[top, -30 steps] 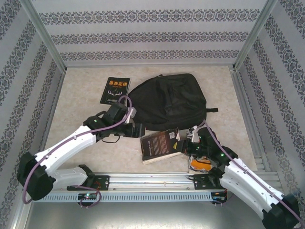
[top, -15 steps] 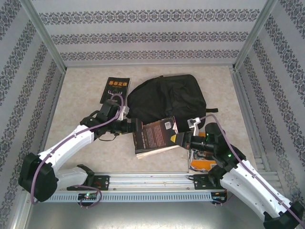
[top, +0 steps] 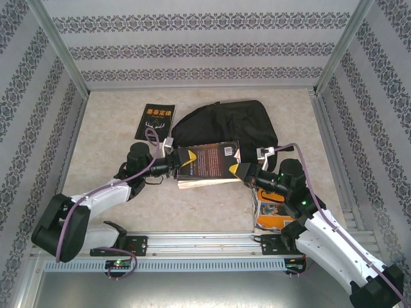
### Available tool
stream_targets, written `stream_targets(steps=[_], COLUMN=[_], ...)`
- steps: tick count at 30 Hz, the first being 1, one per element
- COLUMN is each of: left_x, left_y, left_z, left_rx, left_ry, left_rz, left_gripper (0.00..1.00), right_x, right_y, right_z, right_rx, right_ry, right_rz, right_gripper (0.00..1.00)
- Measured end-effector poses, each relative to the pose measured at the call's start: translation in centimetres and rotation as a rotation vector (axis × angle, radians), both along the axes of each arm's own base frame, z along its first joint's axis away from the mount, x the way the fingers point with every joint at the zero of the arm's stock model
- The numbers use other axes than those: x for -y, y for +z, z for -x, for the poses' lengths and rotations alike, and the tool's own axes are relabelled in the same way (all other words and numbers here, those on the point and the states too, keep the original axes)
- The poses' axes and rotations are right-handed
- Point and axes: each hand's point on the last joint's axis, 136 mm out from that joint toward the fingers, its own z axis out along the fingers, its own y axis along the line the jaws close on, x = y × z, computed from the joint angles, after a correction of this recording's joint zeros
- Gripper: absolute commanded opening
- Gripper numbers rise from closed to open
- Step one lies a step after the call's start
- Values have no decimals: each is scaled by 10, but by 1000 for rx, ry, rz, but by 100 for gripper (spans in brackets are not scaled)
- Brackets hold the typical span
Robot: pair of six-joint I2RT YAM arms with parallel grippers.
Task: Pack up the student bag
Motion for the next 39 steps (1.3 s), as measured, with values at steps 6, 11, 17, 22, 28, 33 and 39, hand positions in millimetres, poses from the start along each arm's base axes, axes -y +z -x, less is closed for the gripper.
stream_targets(steps=[6,11,17,22,28,33,39], left_x=[3,2,4,4,5,6,6], left_y=[20,32,36,43,47,43,42], left_z=[0,2,8,11,13,13,16], left_rx=[31,55,63,81,86,78,72], left_ry=[-18,-30,-62,-80,-97,-105,-123], left_rz=[106,140,150,169,184,182,180], left_gripper=[12,0,0,0,0,12,32], right_x=[8,17,21,15,3,4,15], right_y=[-1,-7,-15,-14,2,4,-1], right_z=[-7,-13,-20,-21,-8,-6,-10], right_rx=[-5,9,9,-5,38,42,29], right_ry=[-37,-69,-24,47,146,143,104], right_rz=[-4,28,41,8,-38,-39,-18], right_gripper=[28,75,90,77,32,0,0])
